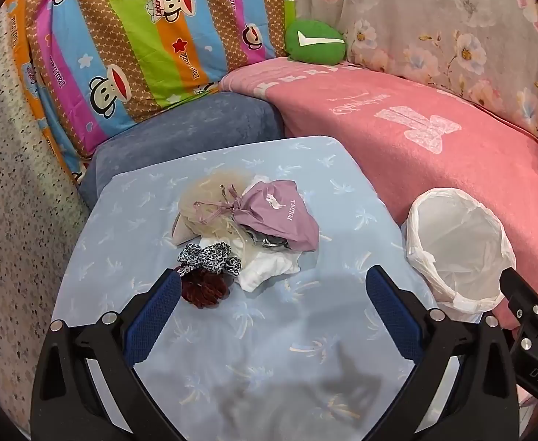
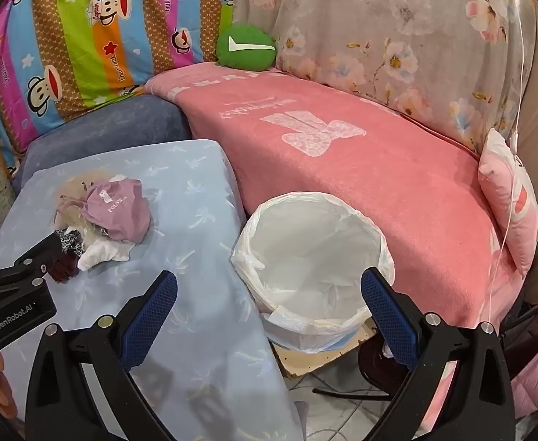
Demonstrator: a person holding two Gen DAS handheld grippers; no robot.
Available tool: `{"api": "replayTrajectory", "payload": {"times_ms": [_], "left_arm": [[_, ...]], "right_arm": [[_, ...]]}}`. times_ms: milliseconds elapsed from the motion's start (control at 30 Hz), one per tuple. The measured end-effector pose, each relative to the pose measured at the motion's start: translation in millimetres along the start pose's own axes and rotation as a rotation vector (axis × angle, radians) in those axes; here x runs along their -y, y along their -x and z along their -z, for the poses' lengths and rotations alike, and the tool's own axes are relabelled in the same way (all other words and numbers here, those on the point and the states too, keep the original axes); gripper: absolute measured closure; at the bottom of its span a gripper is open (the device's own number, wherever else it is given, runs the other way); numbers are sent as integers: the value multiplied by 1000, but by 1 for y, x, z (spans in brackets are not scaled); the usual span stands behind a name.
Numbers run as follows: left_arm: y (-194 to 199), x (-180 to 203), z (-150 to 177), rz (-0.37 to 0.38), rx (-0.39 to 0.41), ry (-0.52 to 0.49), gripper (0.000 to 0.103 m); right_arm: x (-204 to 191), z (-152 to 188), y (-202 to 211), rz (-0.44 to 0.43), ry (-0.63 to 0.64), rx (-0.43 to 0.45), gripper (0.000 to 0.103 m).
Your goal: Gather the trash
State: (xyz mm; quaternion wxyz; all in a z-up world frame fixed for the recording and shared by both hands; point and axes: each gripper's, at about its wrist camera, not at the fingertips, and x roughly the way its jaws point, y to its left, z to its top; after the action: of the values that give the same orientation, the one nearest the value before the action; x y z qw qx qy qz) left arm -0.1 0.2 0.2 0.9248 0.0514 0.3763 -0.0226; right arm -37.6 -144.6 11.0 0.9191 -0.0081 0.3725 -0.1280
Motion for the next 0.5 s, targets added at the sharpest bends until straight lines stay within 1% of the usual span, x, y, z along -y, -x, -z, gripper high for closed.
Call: {"api": "replayTrajectory", "payload": {"times_ms": [133,167,500], "left_arm": [[1,-2,0,-2,4,11,7],[2,4,-2,-4,4,4,7],[5,1,-5,2,11,3,7]], "right_arm": [[1,0,1,-2,1,4,6],[1,-1,2,-3,2,6,6],[-3,-4,10,7,9,19,6]]}}
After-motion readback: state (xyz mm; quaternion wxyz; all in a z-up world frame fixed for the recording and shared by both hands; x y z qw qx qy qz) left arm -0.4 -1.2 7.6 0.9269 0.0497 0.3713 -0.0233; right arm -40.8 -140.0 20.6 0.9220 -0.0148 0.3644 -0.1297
